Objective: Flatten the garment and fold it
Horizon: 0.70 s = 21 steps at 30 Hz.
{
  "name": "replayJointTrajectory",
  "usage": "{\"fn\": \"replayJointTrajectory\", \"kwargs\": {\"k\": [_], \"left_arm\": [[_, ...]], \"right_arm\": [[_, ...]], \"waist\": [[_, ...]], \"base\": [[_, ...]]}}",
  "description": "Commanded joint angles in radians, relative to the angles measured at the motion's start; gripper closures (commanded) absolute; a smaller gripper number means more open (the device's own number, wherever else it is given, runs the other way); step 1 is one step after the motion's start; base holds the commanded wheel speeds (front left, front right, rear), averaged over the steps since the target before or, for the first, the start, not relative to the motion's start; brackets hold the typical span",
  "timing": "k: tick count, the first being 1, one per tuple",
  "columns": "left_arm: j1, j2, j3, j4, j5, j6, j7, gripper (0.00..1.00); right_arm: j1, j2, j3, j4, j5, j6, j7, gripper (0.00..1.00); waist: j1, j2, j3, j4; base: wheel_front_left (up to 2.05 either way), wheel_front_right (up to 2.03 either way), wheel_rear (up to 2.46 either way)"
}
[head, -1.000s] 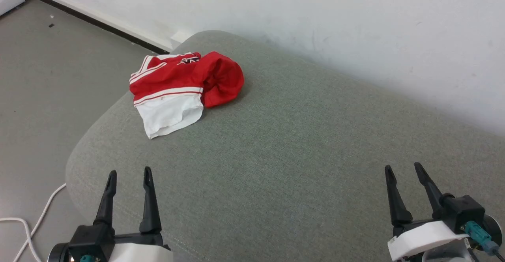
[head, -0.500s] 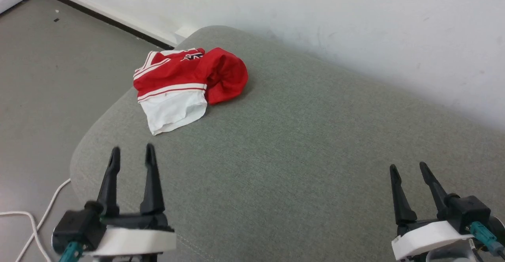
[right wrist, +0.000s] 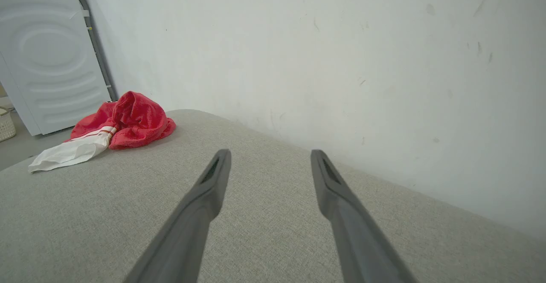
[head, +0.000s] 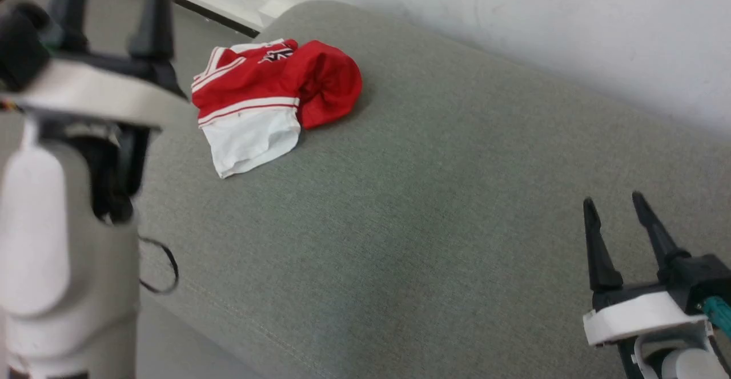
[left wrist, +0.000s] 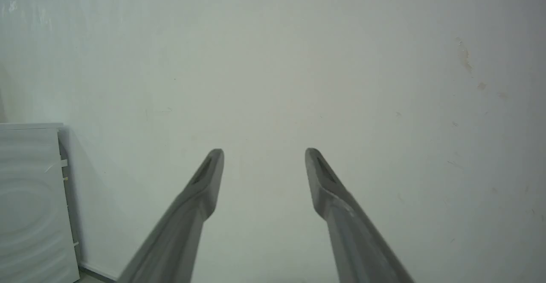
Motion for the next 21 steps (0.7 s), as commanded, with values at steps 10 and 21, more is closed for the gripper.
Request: {"fn": "replayJointTrajectory", "kwargs": {"k": [10,21], "left_arm": [[-0.262,0.136,-0.003,0.33,-0.094,-0.049,0.124,0.0],[-0.361,0.317,-0.227,0.543,-0.222,-0.058,0.189,0.0]], "right_arm": [[-0.07,0.001,0.067,-0.215,-0.078,-0.001,0.112,0.0],[-0.12,0.001,0.128,-0.429,-0.174,-0.001,0.228,0.0]], "waist": [[-0.0001,-0.0001,0.212,-0.137],[-0.0001,-0.0001,0.396,-0.248]], "base": [[0.0,0.0,0.0],[0.0,0.0,0.0]]}}
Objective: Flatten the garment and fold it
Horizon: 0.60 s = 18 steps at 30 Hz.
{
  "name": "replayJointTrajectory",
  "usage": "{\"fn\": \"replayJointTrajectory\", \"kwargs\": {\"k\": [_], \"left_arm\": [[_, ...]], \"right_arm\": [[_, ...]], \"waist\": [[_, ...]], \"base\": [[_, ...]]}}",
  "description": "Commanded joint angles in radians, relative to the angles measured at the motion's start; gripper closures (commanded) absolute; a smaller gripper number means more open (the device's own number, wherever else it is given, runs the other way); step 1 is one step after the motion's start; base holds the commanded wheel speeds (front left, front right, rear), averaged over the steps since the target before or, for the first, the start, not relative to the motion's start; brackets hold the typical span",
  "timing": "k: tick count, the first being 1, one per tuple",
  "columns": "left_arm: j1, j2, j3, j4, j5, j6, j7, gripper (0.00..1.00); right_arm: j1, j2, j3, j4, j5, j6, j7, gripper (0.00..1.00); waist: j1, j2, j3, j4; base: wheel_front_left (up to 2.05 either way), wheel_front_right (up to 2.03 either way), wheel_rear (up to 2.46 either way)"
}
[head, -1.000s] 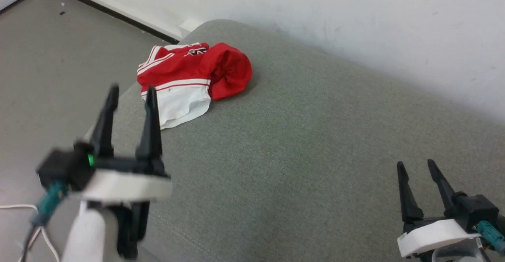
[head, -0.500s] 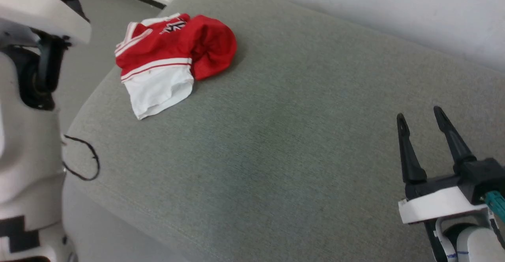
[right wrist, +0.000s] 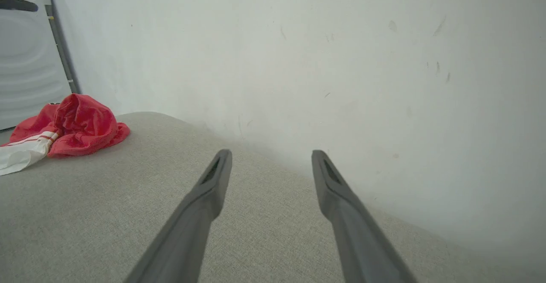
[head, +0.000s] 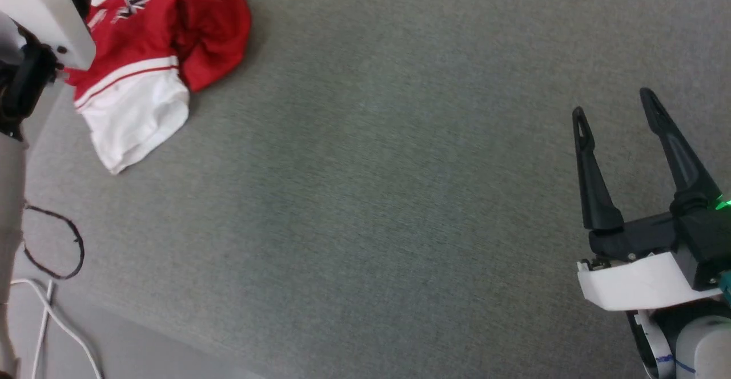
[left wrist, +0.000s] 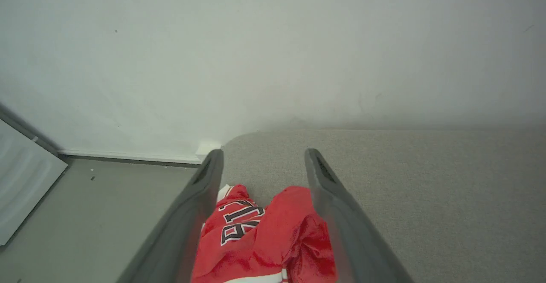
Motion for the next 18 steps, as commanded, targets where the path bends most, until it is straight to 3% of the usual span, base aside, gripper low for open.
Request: {"fn": "replayJointTrajectory", "kwargs": {"k": [1,10,14,18], "left_arm": [[-0.013,0.011,-0.012,0.008,-0.021,-0.007,0.003,0.0],[-0.022,0.131,-0.202,0.109,-0.272,-0.007,0.173,0.0],[-0.032,0.161,-0.231,0.174,-0.294,-0.007,0.142,0.0],[-0.037,0.154,-0.249,0.265,-0.283,-0.007,0.077,0.0]], "right_arm": [[-0.012,-0.001,0.004,-0.011,-0.007,-0.001,0.005,0.0],[-0.004,-0.001,0.007,-0.105,-0.05,-0.001,0.065,0.0],[0.007,-0.001,0.01,-0.126,-0.055,-0.001,0.075,0.0],[0.017,-0.001,0.011,-0.139,-0.061,-0.001,0.082,0.0]], "waist": [[-0.0003,-0.0001,0.102,-0.091],[-0.0003,-0.0001,0.203,-0.15],[-0.0003,-0.0001,0.224,-0.169],[-0.0003,-0.0001,0.228,-0.186]], "base": [[0.0,0.0,0.0],[0.0,0.0,0.0],[0.0,0.0,0.0],[0.0,0.0,0.0]]}}
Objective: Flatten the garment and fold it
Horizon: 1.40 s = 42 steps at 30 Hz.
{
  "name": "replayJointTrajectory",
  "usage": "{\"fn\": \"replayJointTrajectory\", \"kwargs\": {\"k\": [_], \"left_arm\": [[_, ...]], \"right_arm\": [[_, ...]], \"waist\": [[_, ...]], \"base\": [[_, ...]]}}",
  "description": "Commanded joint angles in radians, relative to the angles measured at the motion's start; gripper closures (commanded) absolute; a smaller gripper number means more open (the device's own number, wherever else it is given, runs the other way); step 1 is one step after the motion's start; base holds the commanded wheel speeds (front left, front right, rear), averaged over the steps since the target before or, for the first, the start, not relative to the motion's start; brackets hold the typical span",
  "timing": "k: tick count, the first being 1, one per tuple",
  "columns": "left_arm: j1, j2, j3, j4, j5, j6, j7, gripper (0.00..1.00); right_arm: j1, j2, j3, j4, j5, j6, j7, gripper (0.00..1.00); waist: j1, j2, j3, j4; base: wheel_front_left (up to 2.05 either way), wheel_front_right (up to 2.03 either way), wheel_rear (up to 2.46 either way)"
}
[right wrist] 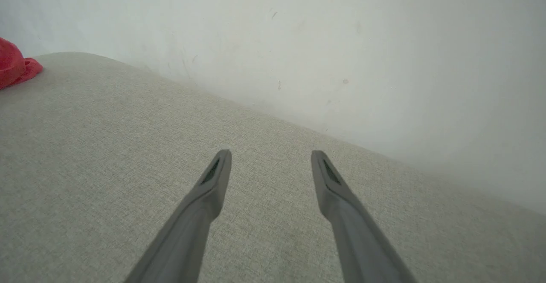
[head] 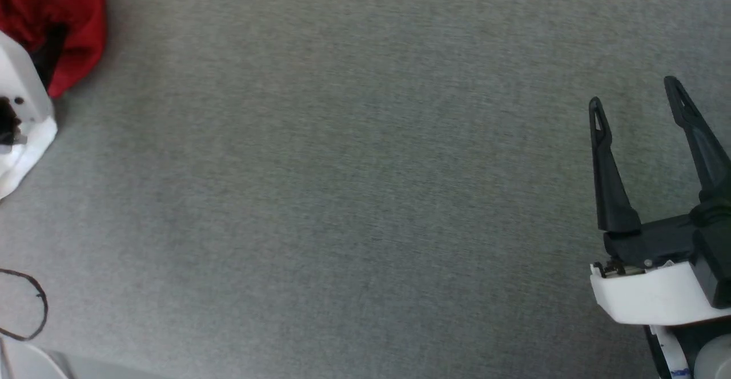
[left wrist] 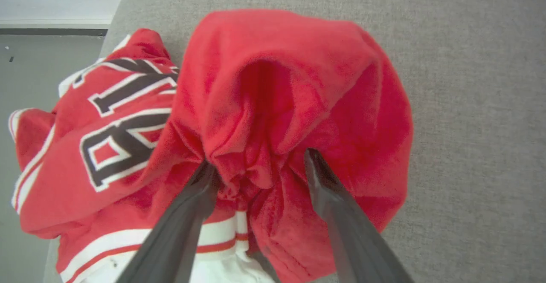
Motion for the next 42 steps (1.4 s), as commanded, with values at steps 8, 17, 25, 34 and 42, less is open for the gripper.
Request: {"fn": "replayJointTrajectory", "kwargs": {"k": [8,17,25,34,42], "left_arm": [[-0.012,-0.015,-0.068,0.086,-0.02,-0.007,-0.071,1.0],[-0.05,0.04,-0.104,0.095,-0.063,-0.007,-0.143,1.0],[-0.102,0.093,-0.129,0.021,-0.099,-0.007,-0.171,1.0],[-0.176,0.136,-0.171,-0.136,-0.113,-0.007,-0.131,1.0],[-0.247,0.101,-0.198,-0.306,-0.126,0.001,-0.045,1.0]], "right_arm": [[0.006,-0.001,0.004,-0.015,-0.002,-0.001,0.007,0.0],[0.005,-0.001,0.001,0.032,0.042,-0.001,-0.032,0.0],[0.012,-0.001,-0.022,0.119,0.12,-0.001,-0.106,0.0],[0.065,-0.001,-0.065,0.226,0.218,-0.001,-0.198,0.0],[0.128,-0.001,-0.103,0.292,0.282,-0.001,-0.254,0.0]], "waist": [[-0.0001,-0.0001,0.007,-0.039],[-0.0001,-0.0001,-0.068,-0.038],[-0.0001,-0.0001,-0.194,-0.043],[-0.0001,-0.0001,-0.371,-0.085],[-0.0001,-0.0001,-0.506,-0.149]], "base": [[0.0,0.0,0.0],[0.0,0.0,0.0],[0.0,0.0,0.0],[0.0,0.0,0.0],[0.0,0.0,0.0]]}}
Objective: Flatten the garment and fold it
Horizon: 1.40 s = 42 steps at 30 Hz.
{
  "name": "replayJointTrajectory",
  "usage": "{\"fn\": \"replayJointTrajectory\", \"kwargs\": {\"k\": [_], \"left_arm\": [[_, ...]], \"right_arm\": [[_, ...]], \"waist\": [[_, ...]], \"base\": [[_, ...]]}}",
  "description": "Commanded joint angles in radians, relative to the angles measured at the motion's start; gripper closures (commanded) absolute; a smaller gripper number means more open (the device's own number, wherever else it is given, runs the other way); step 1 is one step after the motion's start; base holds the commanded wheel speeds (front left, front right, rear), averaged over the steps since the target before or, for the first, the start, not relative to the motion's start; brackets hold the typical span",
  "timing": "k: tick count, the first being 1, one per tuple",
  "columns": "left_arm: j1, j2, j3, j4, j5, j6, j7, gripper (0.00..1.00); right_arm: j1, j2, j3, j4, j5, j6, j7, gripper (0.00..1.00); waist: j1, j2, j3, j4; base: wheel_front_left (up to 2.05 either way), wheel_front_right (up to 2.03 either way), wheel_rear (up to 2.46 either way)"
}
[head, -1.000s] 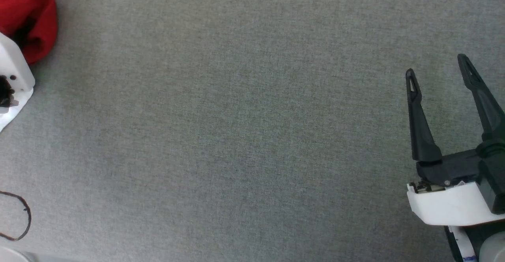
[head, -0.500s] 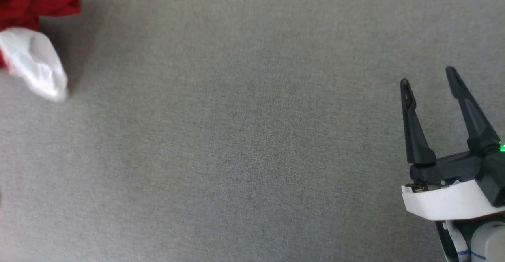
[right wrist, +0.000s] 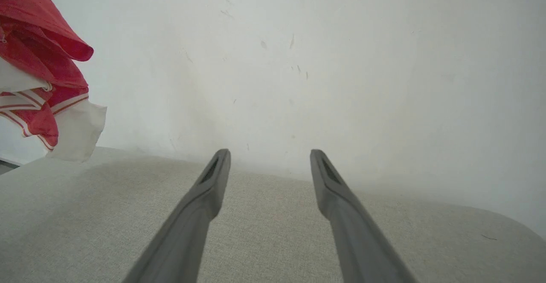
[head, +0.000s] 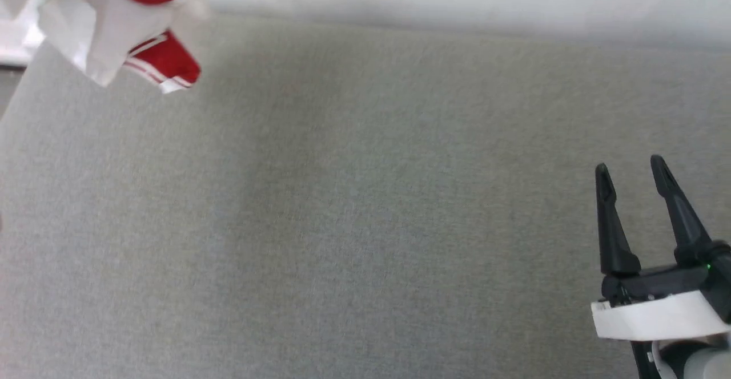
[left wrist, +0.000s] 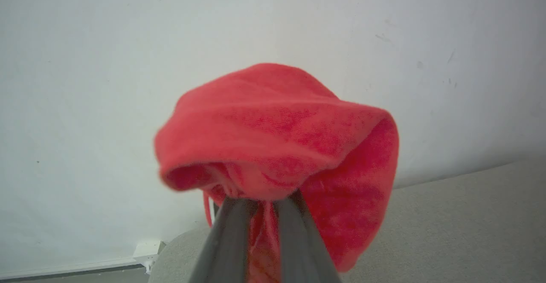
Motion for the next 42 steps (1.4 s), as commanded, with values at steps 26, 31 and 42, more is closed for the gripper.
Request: {"fn": "replayJointTrajectory", "kwargs": {"k": [26,31,42], "left_arm": [[0.197,-0.322,-0.179,-0.447,-0.052,0.19,0.048,1.0],[0.345,-0.393,-0.264,-0.365,-0.022,0.21,-0.036,1.0],[0.578,-0.498,-0.392,-0.047,-0.048,0.255,-0.038,0.76]], "right_arm": [[0.039,0.0,-0.056,0.006,0.06,-0.001,-0.044,0.0],[0.031,0.0,-0.053,0.02,0.066,-0.001,-0.054,0.0],[0.012,0.0,-0.051,0.033,0.062,-0.001,-0.051,0.0]], "waist": [[0.0003,-0.0001,-0.091,-0.258],[0.0003,-0.0001,-0.071,-0.269],[0.0003,-0.0001,-0.031,-0.253]], "base": [[0.0,0.0,0.0],[0.0,0.0,0.0],[0.0,0.0,0.0]]}}
